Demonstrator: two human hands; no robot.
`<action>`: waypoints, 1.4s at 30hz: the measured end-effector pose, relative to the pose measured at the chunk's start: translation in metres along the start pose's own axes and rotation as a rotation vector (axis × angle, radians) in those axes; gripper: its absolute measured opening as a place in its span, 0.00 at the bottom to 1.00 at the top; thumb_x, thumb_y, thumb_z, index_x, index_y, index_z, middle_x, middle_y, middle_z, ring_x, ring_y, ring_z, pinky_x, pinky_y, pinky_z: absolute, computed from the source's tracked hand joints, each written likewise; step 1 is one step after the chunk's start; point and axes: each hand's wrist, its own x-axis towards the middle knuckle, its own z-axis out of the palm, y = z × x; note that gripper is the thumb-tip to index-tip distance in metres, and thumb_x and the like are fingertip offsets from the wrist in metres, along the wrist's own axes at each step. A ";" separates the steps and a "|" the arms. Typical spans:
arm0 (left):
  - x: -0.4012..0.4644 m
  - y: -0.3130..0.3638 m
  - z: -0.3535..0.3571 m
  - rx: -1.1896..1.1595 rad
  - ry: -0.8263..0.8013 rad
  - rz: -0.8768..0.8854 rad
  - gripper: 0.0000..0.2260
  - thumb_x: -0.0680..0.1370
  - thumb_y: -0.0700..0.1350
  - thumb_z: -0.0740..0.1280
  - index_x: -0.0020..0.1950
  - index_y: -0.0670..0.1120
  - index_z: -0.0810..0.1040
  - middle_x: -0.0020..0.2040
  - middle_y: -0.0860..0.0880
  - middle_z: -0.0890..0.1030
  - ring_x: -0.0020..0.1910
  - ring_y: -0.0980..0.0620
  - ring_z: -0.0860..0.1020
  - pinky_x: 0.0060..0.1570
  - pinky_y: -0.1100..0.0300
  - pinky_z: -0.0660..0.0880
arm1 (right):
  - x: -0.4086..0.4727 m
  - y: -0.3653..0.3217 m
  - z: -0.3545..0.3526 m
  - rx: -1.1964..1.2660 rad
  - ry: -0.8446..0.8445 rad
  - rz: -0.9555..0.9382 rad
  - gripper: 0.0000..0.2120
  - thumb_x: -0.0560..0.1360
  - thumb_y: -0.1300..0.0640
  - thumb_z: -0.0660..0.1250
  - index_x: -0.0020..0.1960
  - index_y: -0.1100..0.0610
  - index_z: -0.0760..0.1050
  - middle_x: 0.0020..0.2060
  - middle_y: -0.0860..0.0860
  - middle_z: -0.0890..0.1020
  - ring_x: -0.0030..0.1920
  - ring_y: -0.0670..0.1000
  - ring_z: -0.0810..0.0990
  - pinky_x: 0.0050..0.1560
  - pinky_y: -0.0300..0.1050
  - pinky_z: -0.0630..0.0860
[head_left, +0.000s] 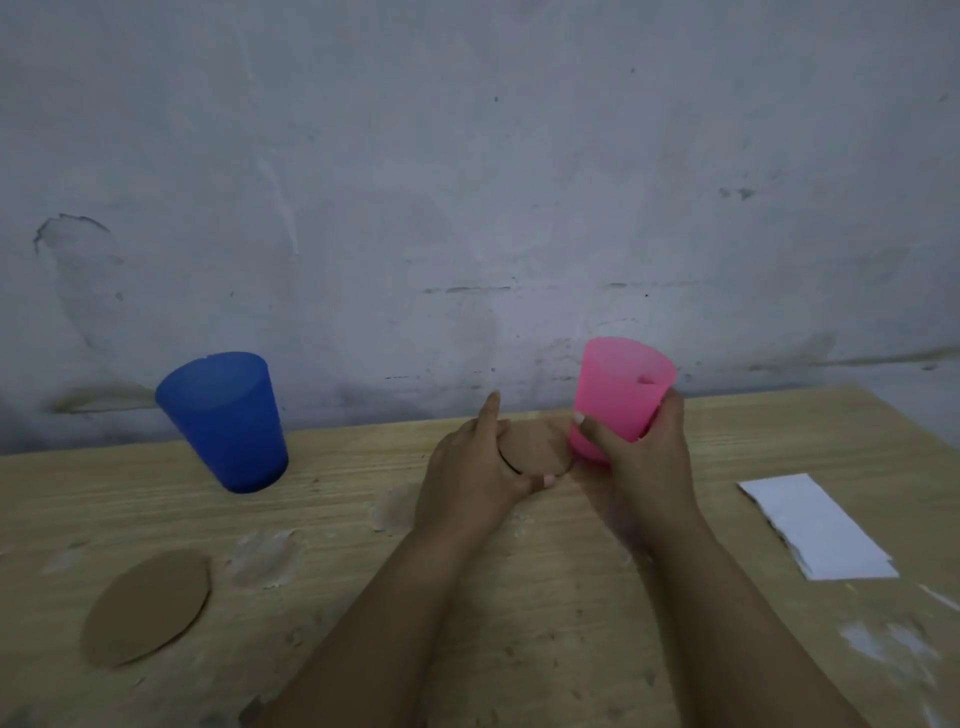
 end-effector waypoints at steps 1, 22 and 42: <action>-0.001 0.000 -0.001 0.018 -0.009 0.014 0.50 0.64 0.61 0.75 0.77 0.51 0.50 0.68 0.54 0.74 0.68 0.52 0.69 0.68 0.52 0.63 | 0.001 -0.001 0.001 0.007 0.005 -0.003 0.35 0.56 0.45 0.77 0.58 0.41 0.65 0.54 0.44 0.76 0.53 0.47 0.78 0.43 0.44 0.79; -0.003 0.001 -0.001 -0.011 -0.035 0.041 0.54 0.63 0.66 0.71 0.77 0.50 0.43 0.67 0.59 0.74 0.70 0.58 0.66 0.73 0.49 0.52 | -0.008 -0.009 0.022 0.035 -0.292 0.036 0.28 0.62 0.58 0.78 0.56 0.42 0.69 0.51 0.50 0.81 0.48 0.49 0.83 0.34 0.43 0.80; -0.066 0.030 -0.009 -0.203 0.180 0.176 0.14 0.67 0.46 0.76 0.51 0.53 0.78 0.46 0.59 0.77 0.46 0.62 0.73 0.45 0.79 0.64 | -0.033 -0.043 -0.054 -0.584 -0.301 0.026 0.28 0.67 0.55 0.75 0.65 0.52 0.71 0.62 0.49 0.76 0.62 0.47 0.73 0.60 0.40 0.68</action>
